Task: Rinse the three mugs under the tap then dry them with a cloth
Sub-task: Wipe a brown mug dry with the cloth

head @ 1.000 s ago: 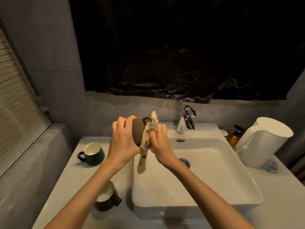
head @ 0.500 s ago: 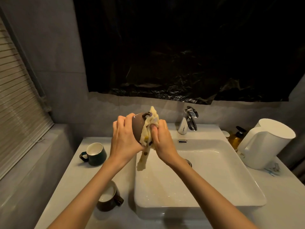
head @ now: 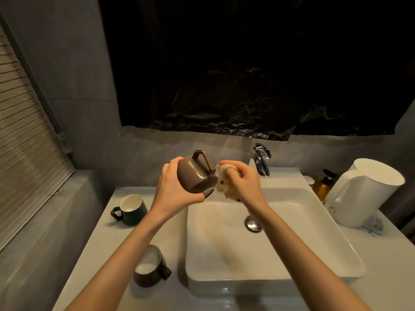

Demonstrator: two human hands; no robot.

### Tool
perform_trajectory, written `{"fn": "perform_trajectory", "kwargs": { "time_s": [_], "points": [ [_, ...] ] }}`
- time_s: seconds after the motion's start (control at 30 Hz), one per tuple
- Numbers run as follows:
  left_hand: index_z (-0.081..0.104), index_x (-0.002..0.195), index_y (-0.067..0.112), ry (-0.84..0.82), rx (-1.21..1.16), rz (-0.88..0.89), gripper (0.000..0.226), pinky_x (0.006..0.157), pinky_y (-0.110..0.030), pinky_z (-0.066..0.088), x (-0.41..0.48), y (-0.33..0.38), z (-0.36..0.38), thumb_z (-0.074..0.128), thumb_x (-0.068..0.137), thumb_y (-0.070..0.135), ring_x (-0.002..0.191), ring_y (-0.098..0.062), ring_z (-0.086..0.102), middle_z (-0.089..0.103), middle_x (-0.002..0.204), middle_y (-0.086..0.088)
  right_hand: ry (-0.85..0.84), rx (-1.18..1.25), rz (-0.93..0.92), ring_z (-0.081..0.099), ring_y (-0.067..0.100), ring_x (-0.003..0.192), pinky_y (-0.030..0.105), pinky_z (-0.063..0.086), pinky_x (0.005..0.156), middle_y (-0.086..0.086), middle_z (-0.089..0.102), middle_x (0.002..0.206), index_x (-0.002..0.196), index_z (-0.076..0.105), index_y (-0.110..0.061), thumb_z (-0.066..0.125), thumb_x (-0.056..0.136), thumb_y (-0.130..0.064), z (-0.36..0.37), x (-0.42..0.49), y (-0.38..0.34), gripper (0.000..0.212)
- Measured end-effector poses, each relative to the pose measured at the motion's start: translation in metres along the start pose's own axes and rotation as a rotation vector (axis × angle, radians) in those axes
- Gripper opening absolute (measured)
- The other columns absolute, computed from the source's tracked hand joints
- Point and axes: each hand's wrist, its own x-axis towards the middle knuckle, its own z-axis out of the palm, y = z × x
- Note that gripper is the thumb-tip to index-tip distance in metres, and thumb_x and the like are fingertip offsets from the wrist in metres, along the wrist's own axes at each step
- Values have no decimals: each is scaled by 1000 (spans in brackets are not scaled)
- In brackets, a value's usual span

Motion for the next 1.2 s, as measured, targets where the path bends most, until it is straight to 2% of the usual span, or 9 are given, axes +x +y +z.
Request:
{"fn": "perform_trajectory", "kwargs": {
  "time_s": [0.07, 0.27, 0.37, 0.53, 0.7, 0.83, 0.97, 1.1, 1.2],
  "points": [
    [38, 129, 27, -6, -36, -45, 94, 69, -16, 43, 0, 3, 3, 87, 48, 27, 102, -11, 46, 40, 116, 6, 5, 159, -18, 65, 7, 85, 25, 54, 73, -6, 73, 93, 99, 73, -29, 56, 93, -12, 16, -13, -3, 24],
    [41, 128, 27, -7, -49, -106, 92, 76, -28, 52, 0, 4, 6, 87, 48, 31, 103, -15, 49, 44, 120, 4, 121, 114, -196, 58, -4, 105, 15, 47, 88, -2, 64, 117, 123, 60, -29, 59, 92, -7, 28, -43, 6, 38],
    [42, 126, 26, 28, -66, -137, 93, 80, -34, 52, 1, 9, 7, 87, 44, 34, 102, -17, 52, 46, 118, 3, 190, 103, -372, 64, 5, 107, 21, 52, 84, -8, 68, 114, 108, 64, -14, 68, 86, -3, 29, -48, 4, 25],
    [36, 131, 26, 55, 113, -55, 97, 74, -28, 41, 0, 20, 6, 87, 50, 37, 99, -16, 43, 37, 110, 5, 208, -272, -700, 59, 16, 87, 23, 49, 77, -1, 72, 96, 92, 75, -10, 73, 78, -5, 23, -35, -2, 16],
    [35, 133, 23, 111, 210, 53, 95, 74, -23, 36, -8, 25, 10, 87, 53, 36, 102, -13, 37, 39, 114, 3, 274, -392, -452, 54, 15, 71, 25, 45, 63, -1, 60, 78, 95, 76, -24, 74, 80, -27, 26, -21, -14, 16],
    [36, 134, 20, 148, 215, 50, 99, 75, -24, 39, -5, 25, 4, 89, 52, 35, 107, -17, 41, 41, 119, -2, 177, -297, -561, 56, 16, 70, 25, 47, 61, 0, 62, 81, 103, 75, -22, 65, 84, -30, 18, -26, -2, 23],
    [36, 131, 25, 123, 76, 14, 96, 73, -19, 41, -1, 22, -1, 89, 52, 31, 106, -15, 45, 37, 115, 6, 145, -192, -652, 66, 16, 82, 25, 53, 72, -2, 72, 107, 102, 75, -13, 66, 85, -14, 7, -27, 15, 19],
    [37, 130, 30, 13, -148, -7, 94, 73, -13, 44, -1, 15, -2, 90, 53, 28, 110, -10, 46, 41, 125, 7, 191, 71, -262, 66, 2, 92, 17, 52, 79, -5, 73, 100, 100, 73, -12, 63, 88, -4, 4, -21, 5, 17],
    [39, 128, 32, -27, -255, -4, 90, 75, -15, 47, -3, 12, -5, 87, 52, 27, 112, -13, 49, 46, 127, 6, 7, 24, -82, 61, 1, 89, 13, 48, 73, -7, 68, 96, 100, 68, -17, 48, 95, -4, -2, -13, -2, 24]
  ]
}}
